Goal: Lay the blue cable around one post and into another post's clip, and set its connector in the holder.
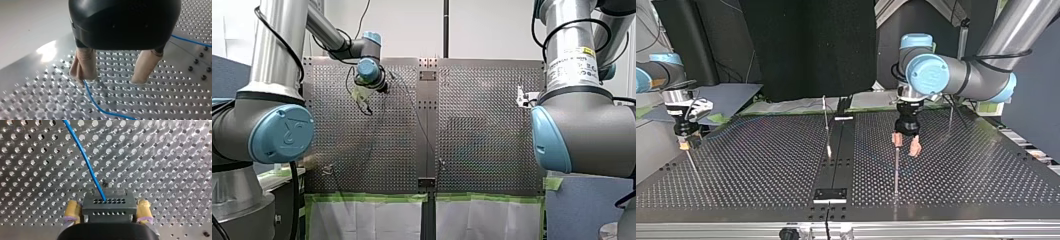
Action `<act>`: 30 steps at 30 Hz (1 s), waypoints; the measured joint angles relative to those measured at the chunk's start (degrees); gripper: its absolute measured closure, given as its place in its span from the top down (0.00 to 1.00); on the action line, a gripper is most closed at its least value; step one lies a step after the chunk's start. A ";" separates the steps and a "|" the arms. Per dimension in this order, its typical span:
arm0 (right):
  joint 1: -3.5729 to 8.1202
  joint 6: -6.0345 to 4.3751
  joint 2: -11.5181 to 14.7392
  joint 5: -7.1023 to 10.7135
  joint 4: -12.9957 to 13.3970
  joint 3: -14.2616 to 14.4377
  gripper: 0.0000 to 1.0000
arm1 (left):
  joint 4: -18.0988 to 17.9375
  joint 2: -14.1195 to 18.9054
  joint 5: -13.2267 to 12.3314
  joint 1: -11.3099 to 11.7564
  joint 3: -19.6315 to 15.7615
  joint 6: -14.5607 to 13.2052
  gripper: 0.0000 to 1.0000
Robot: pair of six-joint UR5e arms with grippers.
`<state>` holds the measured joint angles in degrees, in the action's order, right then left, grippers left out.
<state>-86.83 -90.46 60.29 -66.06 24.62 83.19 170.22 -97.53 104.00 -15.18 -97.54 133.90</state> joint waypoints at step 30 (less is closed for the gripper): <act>-0.21 0.00 -0.04 -0.13 -0.44 0.01 0.99 | 10.27 7.35 14.96 -2.05 4.80 -15.63 1.00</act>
<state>-87.04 -90.46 60.26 -66.19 24.18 83.20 180.49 -90.18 118.96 -17.23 -92.73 118.27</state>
